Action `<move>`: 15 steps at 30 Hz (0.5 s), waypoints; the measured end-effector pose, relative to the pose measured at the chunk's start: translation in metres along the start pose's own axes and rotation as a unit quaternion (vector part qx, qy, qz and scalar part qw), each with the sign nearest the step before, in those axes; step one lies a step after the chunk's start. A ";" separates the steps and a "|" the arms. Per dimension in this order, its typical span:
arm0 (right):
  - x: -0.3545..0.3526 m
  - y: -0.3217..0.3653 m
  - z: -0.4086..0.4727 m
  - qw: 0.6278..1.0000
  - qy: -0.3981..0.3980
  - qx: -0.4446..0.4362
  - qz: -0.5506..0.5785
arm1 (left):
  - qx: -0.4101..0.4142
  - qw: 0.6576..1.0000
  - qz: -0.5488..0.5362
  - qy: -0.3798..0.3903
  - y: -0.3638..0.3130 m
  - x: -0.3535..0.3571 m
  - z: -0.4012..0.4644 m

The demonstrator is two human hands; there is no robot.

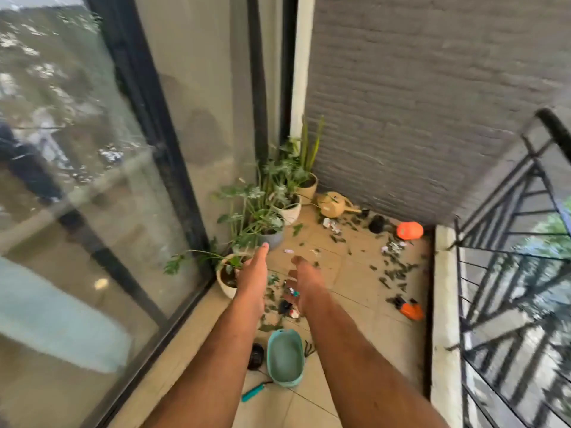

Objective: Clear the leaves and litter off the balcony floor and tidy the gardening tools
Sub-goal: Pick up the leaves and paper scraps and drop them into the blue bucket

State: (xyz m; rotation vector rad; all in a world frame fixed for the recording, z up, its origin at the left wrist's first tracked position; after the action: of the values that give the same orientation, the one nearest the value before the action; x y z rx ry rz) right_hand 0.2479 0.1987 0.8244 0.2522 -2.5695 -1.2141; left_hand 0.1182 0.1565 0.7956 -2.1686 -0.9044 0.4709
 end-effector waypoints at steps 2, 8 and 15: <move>-0.035 0.006 0.011 0.999 -0.033 0.008 0.017 | -0.028 0.999 0.016 0.022 0.007 0.035 0.000; -0.096 -0.005 0.027 0.992 -0.074 0.053 0.088 | -0.070 0.995 0.038 0.060 0.019 0.092 -0.001; -0.147 0.000 0.029 0.983 -0.146 0.057 0.100 | -0.081 0.981 0.082 0.154 0.006 0.120 0.002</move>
State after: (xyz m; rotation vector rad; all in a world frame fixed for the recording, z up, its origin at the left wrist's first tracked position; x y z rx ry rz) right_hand 0.3773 0.2606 0.7803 -0.1711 -2.8336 -1.1011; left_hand 0.2023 0.2421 0.7833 -2.3911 -0.6133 0.1336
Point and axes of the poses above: each hand's wrist, its own z-axis towards the middle knuckle, its own x-axis out of the palm, y = z × x, the point moved 6 cm from there along z, towards the middle knuckle, and after that the axes turned 6 degrees about -x, right-handed, at the moved point
